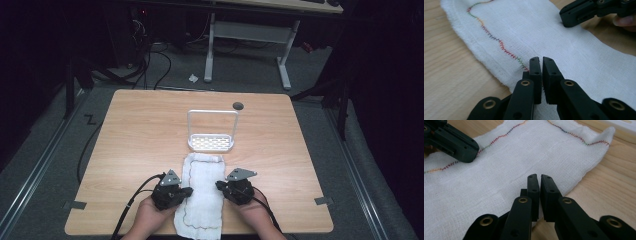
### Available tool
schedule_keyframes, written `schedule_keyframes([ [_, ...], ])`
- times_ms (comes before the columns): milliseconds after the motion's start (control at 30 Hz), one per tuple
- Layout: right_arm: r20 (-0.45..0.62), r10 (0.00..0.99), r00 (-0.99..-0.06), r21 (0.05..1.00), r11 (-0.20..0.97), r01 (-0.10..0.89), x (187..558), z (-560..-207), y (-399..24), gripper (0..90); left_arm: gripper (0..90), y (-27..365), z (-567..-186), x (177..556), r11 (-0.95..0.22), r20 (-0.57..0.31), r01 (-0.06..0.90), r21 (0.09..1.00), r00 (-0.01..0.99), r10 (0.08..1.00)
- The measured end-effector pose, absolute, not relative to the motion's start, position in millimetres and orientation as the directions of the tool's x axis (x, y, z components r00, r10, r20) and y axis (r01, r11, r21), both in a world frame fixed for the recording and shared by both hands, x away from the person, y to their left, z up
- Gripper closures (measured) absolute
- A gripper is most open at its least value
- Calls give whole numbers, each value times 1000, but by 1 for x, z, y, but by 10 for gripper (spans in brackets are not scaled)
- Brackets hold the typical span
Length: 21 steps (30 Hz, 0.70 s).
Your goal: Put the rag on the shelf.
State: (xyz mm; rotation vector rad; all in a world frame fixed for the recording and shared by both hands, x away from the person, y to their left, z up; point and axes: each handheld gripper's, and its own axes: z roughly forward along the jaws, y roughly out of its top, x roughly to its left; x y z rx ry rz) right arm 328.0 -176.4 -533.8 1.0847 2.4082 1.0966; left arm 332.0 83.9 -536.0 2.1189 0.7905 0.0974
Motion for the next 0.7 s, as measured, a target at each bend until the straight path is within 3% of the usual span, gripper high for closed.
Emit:
schedule_keyframes([
  [267,65,724,-686,725,438,531,305,-533,-192,851,822,67,-537,305,-484,-220,461,744,853,474],
  [400,91,706,-703,727,435,531,286,-533,-205,795,773,66,-537,299,-484,-213,436,759,868,448],
  [700,129,680,-721,731,427,533,289,-535,-209,748,542,88,-529,327,-366,-169,463,807,775,609],
])
